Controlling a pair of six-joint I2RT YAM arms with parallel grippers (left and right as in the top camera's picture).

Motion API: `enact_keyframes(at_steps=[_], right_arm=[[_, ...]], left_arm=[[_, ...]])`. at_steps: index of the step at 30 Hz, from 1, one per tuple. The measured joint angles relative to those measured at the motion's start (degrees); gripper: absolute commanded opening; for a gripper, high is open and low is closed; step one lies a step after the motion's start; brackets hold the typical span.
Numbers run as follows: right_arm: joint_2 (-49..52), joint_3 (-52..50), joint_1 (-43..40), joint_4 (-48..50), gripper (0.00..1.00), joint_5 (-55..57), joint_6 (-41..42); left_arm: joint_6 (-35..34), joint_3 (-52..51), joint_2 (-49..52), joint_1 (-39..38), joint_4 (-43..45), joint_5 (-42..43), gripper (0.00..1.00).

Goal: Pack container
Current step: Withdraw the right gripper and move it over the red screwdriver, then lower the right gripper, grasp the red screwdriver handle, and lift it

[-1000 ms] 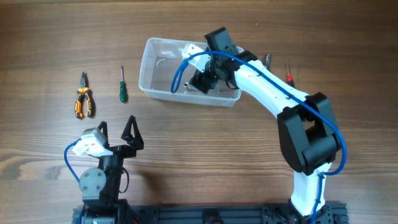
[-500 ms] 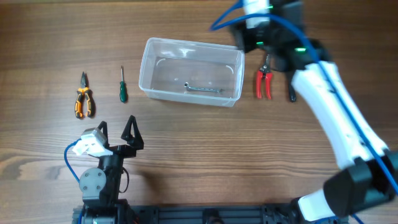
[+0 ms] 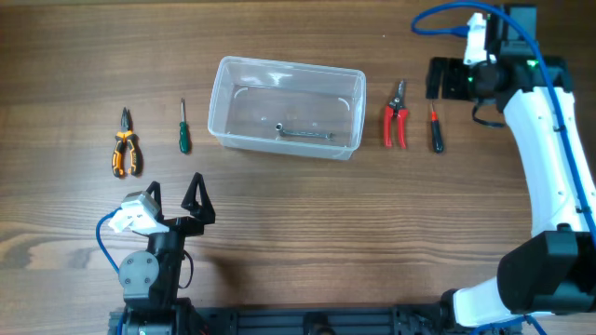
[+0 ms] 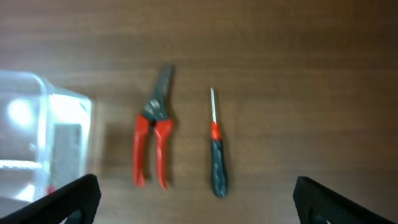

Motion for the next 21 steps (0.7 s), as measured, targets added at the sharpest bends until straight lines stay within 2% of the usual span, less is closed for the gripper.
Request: enact_keyframes(at_steps=[6,15,21], right_arm=[[2.1,-2.4,-1.4,-1.1,0.99,0.2,-4.4],[18.2,-3.8,-1.6,-2.3,0.91,0.3,-7.7],[20.7,-4.2,-1.6,-1.8,0.88,0.3,-8.0]], left_arm=[[0.0,0.0,0.0,0.0,0.0,0.0,1.0],[0.0,0.0,0.0,0.0,0.0,0.0,1.0],[0.0,0.0,0.0,0.0,0.0,0.0,1.0]])
